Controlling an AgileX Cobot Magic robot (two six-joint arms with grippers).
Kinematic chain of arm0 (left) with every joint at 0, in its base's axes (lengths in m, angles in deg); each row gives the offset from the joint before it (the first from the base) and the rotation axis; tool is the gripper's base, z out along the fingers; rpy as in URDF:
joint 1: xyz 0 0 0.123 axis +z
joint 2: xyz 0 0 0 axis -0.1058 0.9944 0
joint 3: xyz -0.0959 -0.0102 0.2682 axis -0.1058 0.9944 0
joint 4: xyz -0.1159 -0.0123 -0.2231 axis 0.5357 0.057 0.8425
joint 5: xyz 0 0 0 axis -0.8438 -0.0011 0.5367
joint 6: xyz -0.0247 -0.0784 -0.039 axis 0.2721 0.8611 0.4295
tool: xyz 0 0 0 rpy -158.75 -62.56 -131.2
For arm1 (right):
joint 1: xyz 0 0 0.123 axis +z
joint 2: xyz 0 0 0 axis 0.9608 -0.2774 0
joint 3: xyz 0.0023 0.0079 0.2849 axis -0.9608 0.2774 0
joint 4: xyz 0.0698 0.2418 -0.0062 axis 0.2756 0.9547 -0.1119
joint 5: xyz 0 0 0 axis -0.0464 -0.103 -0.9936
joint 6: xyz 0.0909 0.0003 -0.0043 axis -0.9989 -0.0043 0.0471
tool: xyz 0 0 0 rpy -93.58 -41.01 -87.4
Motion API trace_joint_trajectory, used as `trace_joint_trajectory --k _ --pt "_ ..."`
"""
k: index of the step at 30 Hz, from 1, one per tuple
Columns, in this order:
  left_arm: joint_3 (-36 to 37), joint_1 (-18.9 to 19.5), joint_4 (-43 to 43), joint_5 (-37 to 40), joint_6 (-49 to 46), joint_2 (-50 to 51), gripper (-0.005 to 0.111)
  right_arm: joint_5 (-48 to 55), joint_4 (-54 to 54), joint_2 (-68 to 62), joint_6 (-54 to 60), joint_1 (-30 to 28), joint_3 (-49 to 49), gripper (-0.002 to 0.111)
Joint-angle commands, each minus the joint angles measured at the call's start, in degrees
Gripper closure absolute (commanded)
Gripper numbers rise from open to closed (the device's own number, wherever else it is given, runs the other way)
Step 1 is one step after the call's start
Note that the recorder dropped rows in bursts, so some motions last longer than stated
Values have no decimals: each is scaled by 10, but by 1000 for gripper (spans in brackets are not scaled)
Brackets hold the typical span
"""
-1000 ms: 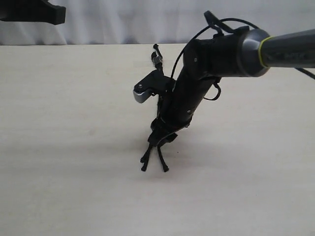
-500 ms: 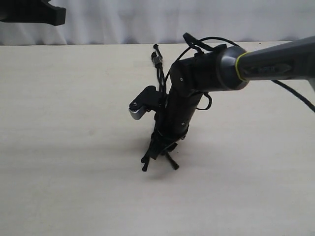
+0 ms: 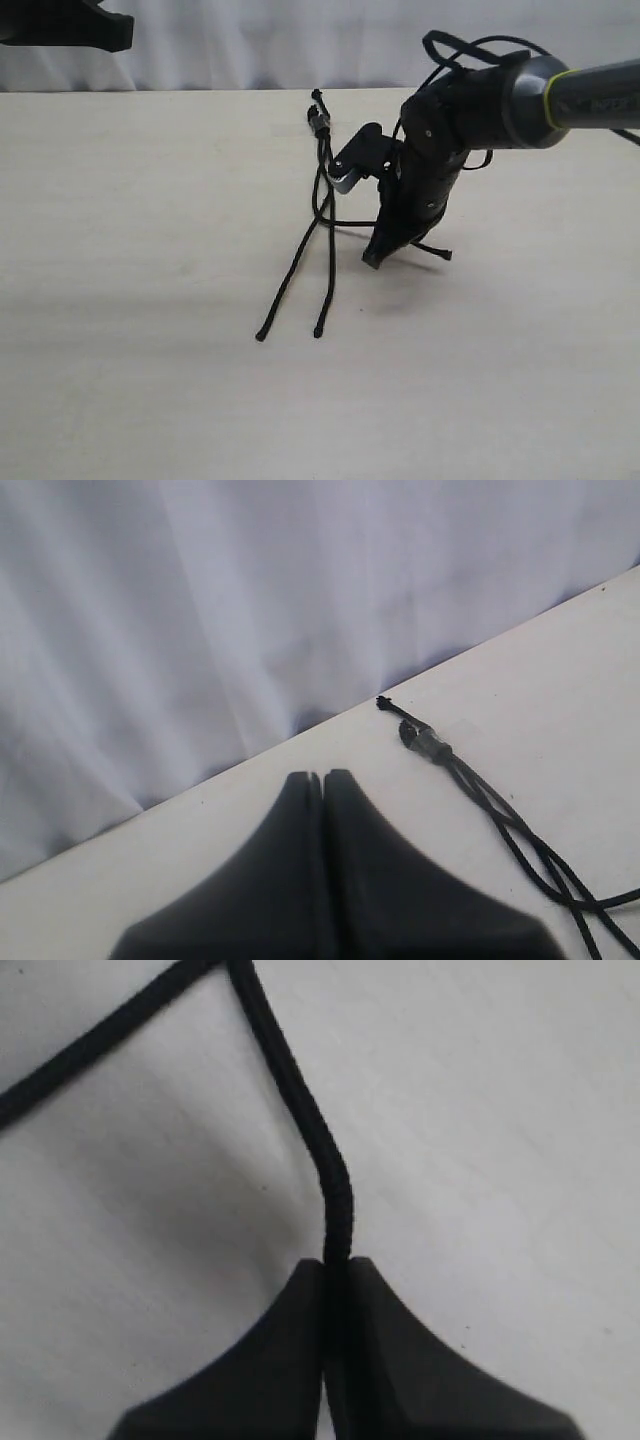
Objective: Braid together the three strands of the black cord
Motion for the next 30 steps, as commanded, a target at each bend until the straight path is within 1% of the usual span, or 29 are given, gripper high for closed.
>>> trace_joint_trajectory --k 1,2,4,6,11,13,14,16,18,19,21,22,24,25,28,30 --pt "2 1 4 -4 3 -3 107 -8 -6 -31 -15 -3 1 104" --pt "2 1 4 -4 3 -3 107 -8 -18 -35 -35 -3 1 103" --pt "2 1 4 -3 3 -3 107 -8 -57 -41 -107 -1 1 93" --pt "2 1 4 -3 3 -3 107 -8 -91 -43 -145 1 1 81" --pt "2 1 4 -3 3 -3 107 -9 -100 -32 -172 12 1 44" --pt "2 1 4 -4 3 -3 107 -9 -100 -10 -172 12 1 35" --pt "2 1 4 -4 3 -3 107 -9 -100 6 -172 12 1 33" --pt "2 1 4 -5 3 -3 107 -9 -100 42 -173 12 1 37" --pt "2 1 4 -5 3 -5 107 -10 -100 85 -175 12 2 48" --pt "2 0 4 -2 3 -9 107 -24 -100 117 -175 12 7 59" --pt "4 -1 4 4 3 -21 107 -71 -100 172 -180 12 31 75" --pt "13 -1 4 -5 3 -32 107 -109 -100 204 -195 12 56 86" --pt "41 -1 4 -46 3 -61 107 -177 -100 265 -218 12 96 101" --pt "61 -1 4 -73 3 -79 107 -221 -100 307 -232 12 129 104" --pt "124 -1 11 -145 6 -141 107 -311 -100 402 -245 12 208 104" --pt "163 -1 29 -178 7 -183 107 -356 -84 458 -245 12 259 104"
